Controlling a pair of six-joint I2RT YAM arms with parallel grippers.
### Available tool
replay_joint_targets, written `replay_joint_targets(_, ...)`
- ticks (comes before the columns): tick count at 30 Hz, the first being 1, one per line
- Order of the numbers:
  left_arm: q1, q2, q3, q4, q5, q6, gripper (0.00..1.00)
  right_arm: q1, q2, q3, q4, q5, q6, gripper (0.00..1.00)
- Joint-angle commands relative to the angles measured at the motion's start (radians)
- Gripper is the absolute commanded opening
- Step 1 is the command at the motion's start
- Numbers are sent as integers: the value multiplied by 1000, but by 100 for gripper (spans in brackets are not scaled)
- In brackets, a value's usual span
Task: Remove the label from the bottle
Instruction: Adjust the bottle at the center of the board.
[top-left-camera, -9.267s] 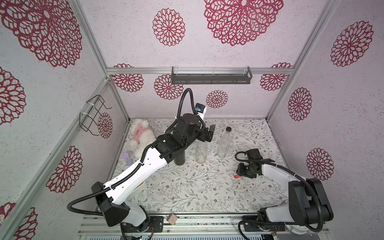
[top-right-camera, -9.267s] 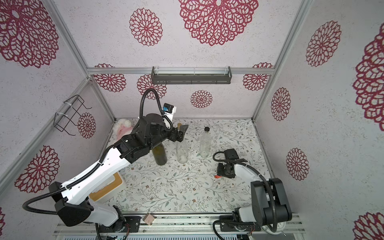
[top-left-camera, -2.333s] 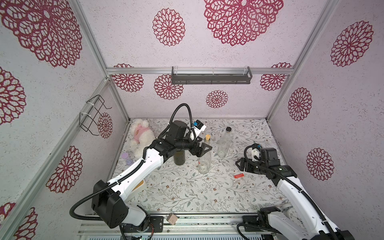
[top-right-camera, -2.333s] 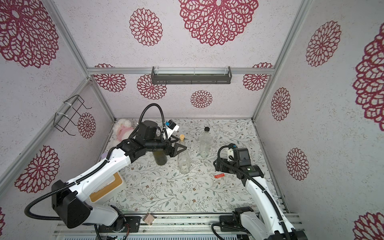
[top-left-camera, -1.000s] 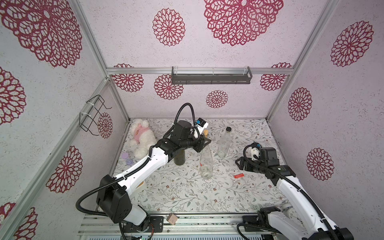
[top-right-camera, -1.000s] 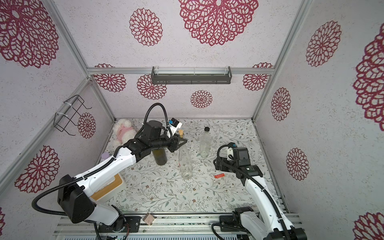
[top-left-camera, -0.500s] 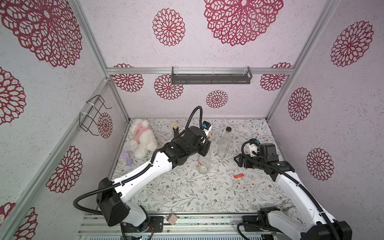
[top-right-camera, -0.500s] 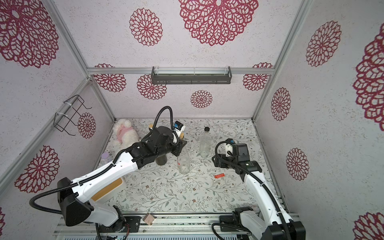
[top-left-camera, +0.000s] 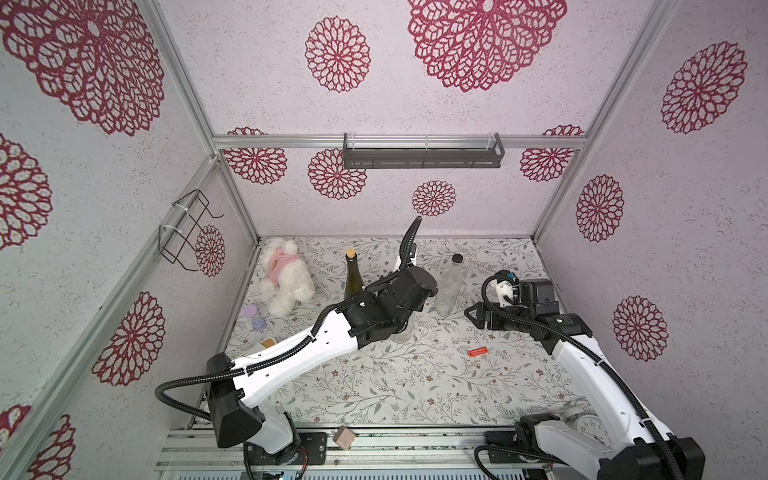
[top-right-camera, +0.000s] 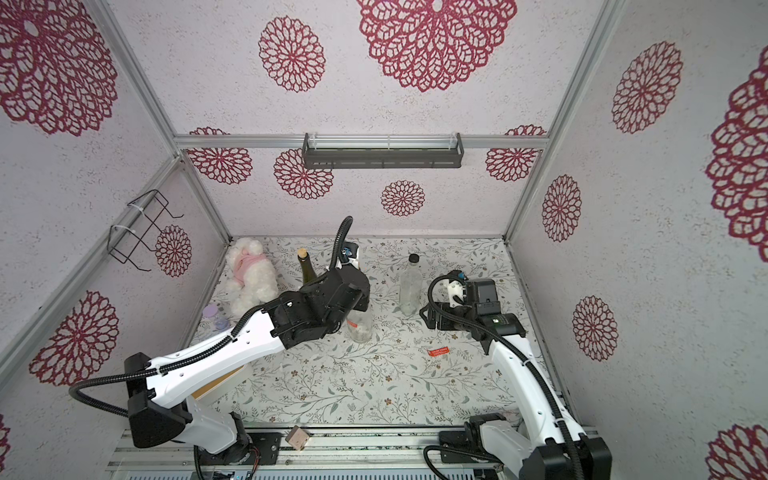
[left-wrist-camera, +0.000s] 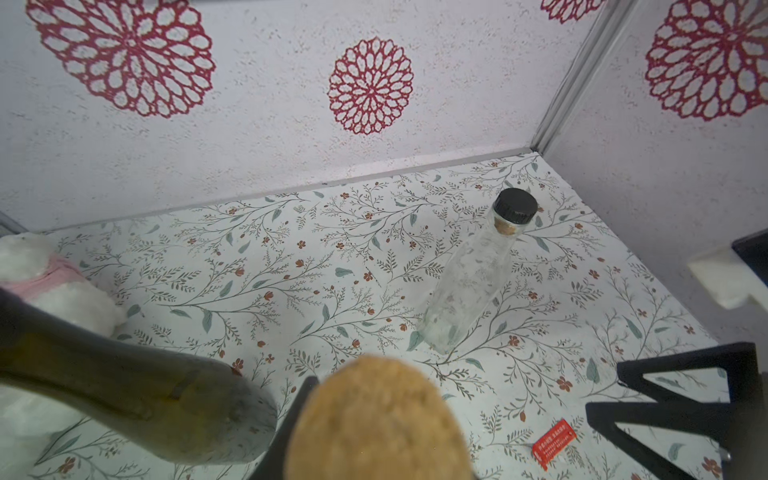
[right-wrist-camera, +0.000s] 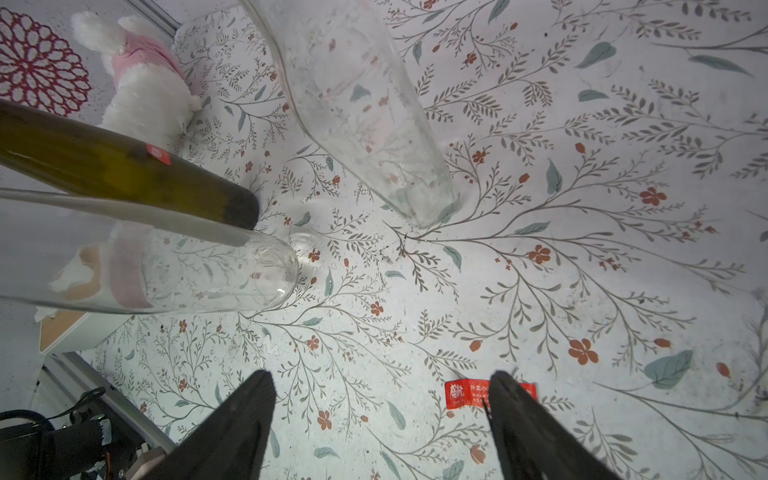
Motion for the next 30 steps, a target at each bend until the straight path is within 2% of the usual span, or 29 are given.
replay_joint_targets(1, -30, 28, 59, 1, -136, -111, 18, -5, -10, 0, 2, -32, -3, 83)
replay_joint_targets(11, -68, 93, 72, -11, -168, -180, 18, -6, -28, -6, 5, -39, 1, 83)
replay_joint_targets(20, -78, 114, 28, 28, -167, -209, 22, -5, -38, -15, 10, -45, 4, 83)
replay_joint_targets(22, -83, 110, 14, 43, -169, -214, 36, -6, -45, -12, 4, -43, 5, 83)
replay_joint_targets(26, -86, 81, -36, 104, -150, -195, 46, -5, -54, -10, -13, -31, -2, 83)
replay_joint_targets(28, -85, 72, -43, 105, -143, -189, 60, -5, -60, -14, -16, -28, -1, 83)
replay_joint_targets(30, -86, 57, -49, 105, -138, -182, 82, -6, -64, -18, -20, -22, 3, 83)
